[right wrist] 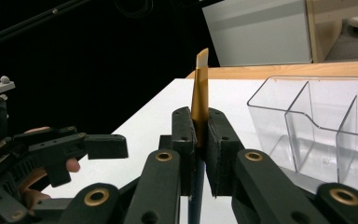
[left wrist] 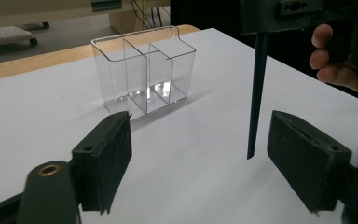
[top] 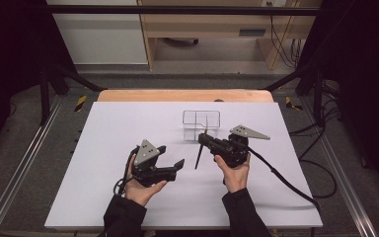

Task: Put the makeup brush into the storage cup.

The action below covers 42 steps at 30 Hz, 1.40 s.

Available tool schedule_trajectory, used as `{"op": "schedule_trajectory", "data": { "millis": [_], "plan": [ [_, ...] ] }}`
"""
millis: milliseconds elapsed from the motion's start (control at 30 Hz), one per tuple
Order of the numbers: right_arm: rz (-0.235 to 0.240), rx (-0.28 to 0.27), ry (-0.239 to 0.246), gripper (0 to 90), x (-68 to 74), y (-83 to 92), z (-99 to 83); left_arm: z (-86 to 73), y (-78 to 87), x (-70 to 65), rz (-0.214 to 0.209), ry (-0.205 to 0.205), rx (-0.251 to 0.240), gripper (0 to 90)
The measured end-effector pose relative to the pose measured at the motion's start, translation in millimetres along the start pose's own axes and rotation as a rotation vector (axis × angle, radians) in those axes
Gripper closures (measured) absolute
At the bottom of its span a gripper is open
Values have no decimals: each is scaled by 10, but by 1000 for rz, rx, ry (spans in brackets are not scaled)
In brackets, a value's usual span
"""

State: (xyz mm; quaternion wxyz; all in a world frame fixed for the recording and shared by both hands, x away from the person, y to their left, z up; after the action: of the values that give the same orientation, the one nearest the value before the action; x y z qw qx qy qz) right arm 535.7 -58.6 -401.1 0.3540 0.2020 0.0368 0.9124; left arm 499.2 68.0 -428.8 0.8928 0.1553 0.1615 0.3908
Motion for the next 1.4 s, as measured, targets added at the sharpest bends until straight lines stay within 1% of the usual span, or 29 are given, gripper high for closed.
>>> {"op": "schedule_trajectory", "data": {
  "millis": [33, 133, 200, 267, 333, 400, 500, 633, 667, 733, 833, 900, 967, 1033, 1133, 1400],
  "plan": [
    [0, -1, 1, 835, -2, 3, 5, 0, 18, 20, 2, 0, 3, 185],
    [-6, 1, 9, 835, -16, 14, 18, -19, 74, 98, 29, -9, 15, 165],
    [-13, 1, 21, 835, -33, 24, 31, -31, 112, 152, 42, -3, 13, 156],
    [-19, -3, 29, 835, -53, 30, 53, -43, 148, 194, 44, 7, 8, 152],
    [-21, -5, 32, 835, -64, 37, 71, -60, 188, 230, 50, 6, -2, 153],
    [-27, -3, 49, 835, -83, 46, 82, -92, 222, 271, 52, 4, 2, 154],
    [-37, -2, 68, 835, -112, 55, 99, -129, 274, 347, 66, 17, -5, 155],
    [-39, -6, 69, 835, -127, 64, 126, -200, 342, 447, 82, 34, -10, 160],
    [-41, -7, 76, 835, -137, 65, 133, -218, 351, 466, 78, 42, -12, 160],
    [-46, -8, 77, 835, -151, 70, 148, -242, 376, 509, 87, 44, -8, 160],
    [-50, -10, 85, 835, -173, 70, 172, -260, 422, 556, 91, 38, -15, 162],
    [-56, -11, 95, 835, -192, 67, 190, -280, 446, 598, 99, 46, -16, 162],
    [-58, -15, 101, 835, -203, 61, 213, -311, 458, 634, 102, 58, -6, 162],
    [-61, -20, 116, 835, -213, 49, 233, -340, 471, 668, 113, 57, -4, 162],
    [-64, -25, 125, 835, -226, 24, 261, -370, 497, 720, 128, 61, -4, 162],
    [-82, -35, 144, 835, -259, -71, 371, -417, 558, 795, 139, 69, -2, 164]
  ]
}}
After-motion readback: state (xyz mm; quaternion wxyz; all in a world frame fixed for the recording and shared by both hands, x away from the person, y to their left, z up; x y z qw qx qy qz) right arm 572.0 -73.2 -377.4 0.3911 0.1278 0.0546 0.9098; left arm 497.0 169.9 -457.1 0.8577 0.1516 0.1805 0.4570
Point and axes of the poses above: each handheld gripper's, and its own axes: y roughly backward along the jaws, z roughly out of its top, x roughly to its left, the point moved 10 cm from there along -y, roughly forward along the jaws, and after that the axes turned 4 degrees about y, right-handed, at the moved point
